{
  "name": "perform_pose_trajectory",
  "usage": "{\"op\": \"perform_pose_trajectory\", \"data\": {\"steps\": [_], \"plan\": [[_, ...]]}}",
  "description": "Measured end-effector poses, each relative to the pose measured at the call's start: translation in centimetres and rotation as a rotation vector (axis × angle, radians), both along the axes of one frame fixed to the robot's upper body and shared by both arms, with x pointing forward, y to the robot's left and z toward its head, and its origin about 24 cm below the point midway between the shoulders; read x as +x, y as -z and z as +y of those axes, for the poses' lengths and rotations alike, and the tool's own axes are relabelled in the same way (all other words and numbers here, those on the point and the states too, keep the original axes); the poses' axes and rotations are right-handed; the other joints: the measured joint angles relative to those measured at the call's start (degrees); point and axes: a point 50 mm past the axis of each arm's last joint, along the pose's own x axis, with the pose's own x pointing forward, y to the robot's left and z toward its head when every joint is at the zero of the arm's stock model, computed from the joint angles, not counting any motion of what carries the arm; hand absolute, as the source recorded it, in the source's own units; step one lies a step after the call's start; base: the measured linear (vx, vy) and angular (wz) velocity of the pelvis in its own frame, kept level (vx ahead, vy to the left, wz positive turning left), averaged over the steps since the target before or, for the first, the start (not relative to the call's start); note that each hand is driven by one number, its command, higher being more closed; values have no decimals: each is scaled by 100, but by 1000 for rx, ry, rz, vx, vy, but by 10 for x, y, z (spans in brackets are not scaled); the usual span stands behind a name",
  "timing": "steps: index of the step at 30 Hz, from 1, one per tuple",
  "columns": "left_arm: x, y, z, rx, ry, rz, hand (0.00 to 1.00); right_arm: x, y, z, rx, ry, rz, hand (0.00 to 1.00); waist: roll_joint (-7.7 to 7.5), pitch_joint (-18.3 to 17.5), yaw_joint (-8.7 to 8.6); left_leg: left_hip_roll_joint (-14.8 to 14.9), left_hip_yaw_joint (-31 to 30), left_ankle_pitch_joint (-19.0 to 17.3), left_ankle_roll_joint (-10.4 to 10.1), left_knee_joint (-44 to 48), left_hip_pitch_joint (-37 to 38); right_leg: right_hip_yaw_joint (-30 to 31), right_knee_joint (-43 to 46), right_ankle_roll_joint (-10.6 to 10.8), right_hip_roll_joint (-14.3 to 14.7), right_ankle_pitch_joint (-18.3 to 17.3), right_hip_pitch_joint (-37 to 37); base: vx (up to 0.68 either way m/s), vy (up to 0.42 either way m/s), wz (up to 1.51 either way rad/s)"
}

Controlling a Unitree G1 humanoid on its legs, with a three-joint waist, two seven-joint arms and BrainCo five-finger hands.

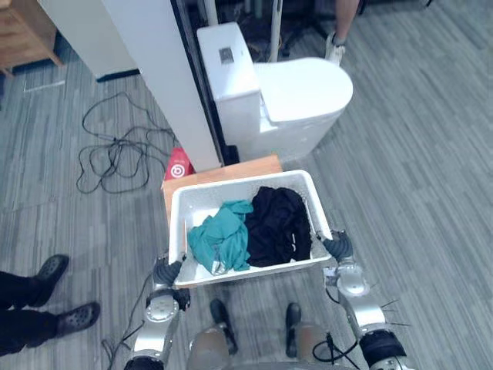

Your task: Pick up the laundry basket with both hands and put the clothes into the washing machine.

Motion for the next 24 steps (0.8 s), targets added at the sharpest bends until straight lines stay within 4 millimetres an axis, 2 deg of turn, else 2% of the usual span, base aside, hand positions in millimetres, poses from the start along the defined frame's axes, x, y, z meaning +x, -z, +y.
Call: {"op": "perform_pose_trajectory", "data": {"steps": [1, 6, 10, 12, 14, 15, 16, 17, 19, 20, 21, 22, 23, 24], "plan": [[-4, 0, 0, -7, 9, 1, 100, -4, 1, -3, -5, -3, 5, 100, 22, -178, -19, -38, 1, 38, -52, -190, 168, -11, -92, -1, 5, 20, 120, 97, 12, -3], [-12, -2, -5, -25, 37, -8, 100, -11, 0, -9, -12, 12, -3, 100, 20, -417, -10, -69, -24, 76, -96, -335, 411, 2, -323, -15, 12, 142, 400, 48, 23, -1], [-19, -7, -7, -33, 38, -27, 100, -17, -6, -11, -14, 12, -30, 100, 12, -432, -5, -76, -31, 76, -96, -335, 557, 64, -368, -20, 19, 155, 545, -21, 0, -3], [-24, -11, -6, -33, 33, -42, 100, -15, -12, -10, -21, 4, -54, 100, -12, -449, 18, -67, -140, 69, -98, -258, 576, 381, -344, -49, 66, 187, 415, -67, -24, -52], [-28, -12, -6, -37, 27, -46, 100, -12, -19, -9, -31, -5, -83, 100, -10, -454, 36, -52, -636, -121, -82, -28, 516, 811, -348, -39, 120, 273, 311, -55, -45, -101], [-30, -13, -7, -50, 22, -51, 100, -9, -22, -10, -45, -12, -98, 100, 51, -461, 37, -13, -1056, -427, -101, 177, 481, 1135, -345, 24, 213, 337, 179, -42, -9, -109], [-31, -13, -9, -57, 20, -52, 100, -9, -23, -11, -50, -12, -101, 100, 97, -480, 29, 25, -1164, -563, -138, 255, 465, 1269, -337, 27, 261, 397, 105, -77, 40, -140], [-30, -13, -11, -65, 19, -56, 100, -10, -22, -13, -54, -7, -97, 100, 85, -490, -1, 62, -1043, -723, -237, 429, 462, 1547, -304, 70, 341, 498, -23, -120, 76, -138], [-30, -13, -13, -69, 22, -57, 100, -18, -24, -14, -54, 3, -105, 100, 10, -504, -37, 62, -633, -889, -147, 661, 475, 1955, -245, 92, 367, 679, -205, -145, 97, -140], [-30, -14, -13, -70, 23, -64, 100, -23, -28, -14, -52, 7, -122, 100, -57, -509, -41, 62, -239, -1003, -84, 797, 514, 2160, -253, 153, 398, 872, -391, -187, 124, -171], [-28, -17, -12, -69, 22, -74, 100, -24, -33, -14, -45, 13, -144, 100, -74, -511, -20, 121, 145, -1110, 37, 877, 513, 1910, -547, -96, 401, 1208, -486, -250, 114, -178], [-27, -19, -11, -65, 22, -86, 100, -24, -34, -13, -38, 17, -151, 100, -78, -516, -2, 199, 349, -1128, 70, 859, 503, 1457, -747, -543, 324, 1121, -442, -251, 96, -185], [-22, -24, -10, -61, 27, -113, 100, -21, -37, -12, -30, 32, -166, 100, -110, -483, -21, 237, 798, -1139, 105, 873, 527, 235, -583, -899, -15, 942, -654, -232, 79, -170], [-18, -27, -10, -59, 29, -126, 100, -21, -37, -13, -23, 43, -168, 100, -110, -485, -32, 310, 1242, -1135, 124, 866, 619, -1170, -319, -1115, -452, 758, -754, -155, 78, -173]]}}
